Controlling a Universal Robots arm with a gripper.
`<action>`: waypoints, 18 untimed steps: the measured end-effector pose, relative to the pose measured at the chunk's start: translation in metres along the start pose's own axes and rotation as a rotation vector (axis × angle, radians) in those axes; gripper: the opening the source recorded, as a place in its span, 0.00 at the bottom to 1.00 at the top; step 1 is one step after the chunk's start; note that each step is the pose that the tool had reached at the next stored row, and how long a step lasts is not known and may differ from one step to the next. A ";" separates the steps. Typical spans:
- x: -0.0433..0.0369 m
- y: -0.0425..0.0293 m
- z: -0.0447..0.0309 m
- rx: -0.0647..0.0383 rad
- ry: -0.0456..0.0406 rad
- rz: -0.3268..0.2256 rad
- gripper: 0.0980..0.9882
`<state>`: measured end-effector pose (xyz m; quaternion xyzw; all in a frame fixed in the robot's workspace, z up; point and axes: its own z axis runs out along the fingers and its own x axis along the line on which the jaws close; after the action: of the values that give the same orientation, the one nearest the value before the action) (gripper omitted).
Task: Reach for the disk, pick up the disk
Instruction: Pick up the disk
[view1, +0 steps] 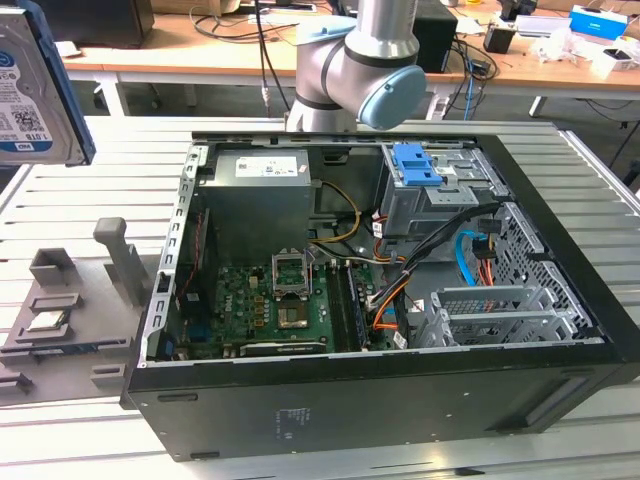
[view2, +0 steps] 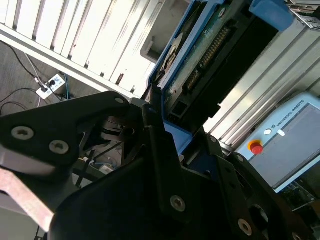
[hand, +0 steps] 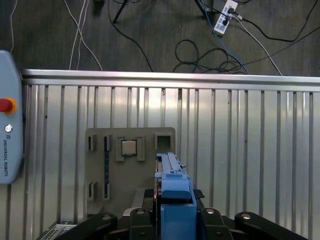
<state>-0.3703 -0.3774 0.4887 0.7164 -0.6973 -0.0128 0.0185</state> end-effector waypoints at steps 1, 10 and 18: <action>0.0000 0.0000 -0.0014 0.000 0.0000 0.000 0.30; 0.0001 -0.0014 -0.0053 0.000 0.0001 0.000 0.30; 0.0005 -0.0175 -0.0059 0.000 0.0000 0.000 0.30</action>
<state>-0.3526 -0.3774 0.4938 0.7164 -0.6973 -0.0128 0.0185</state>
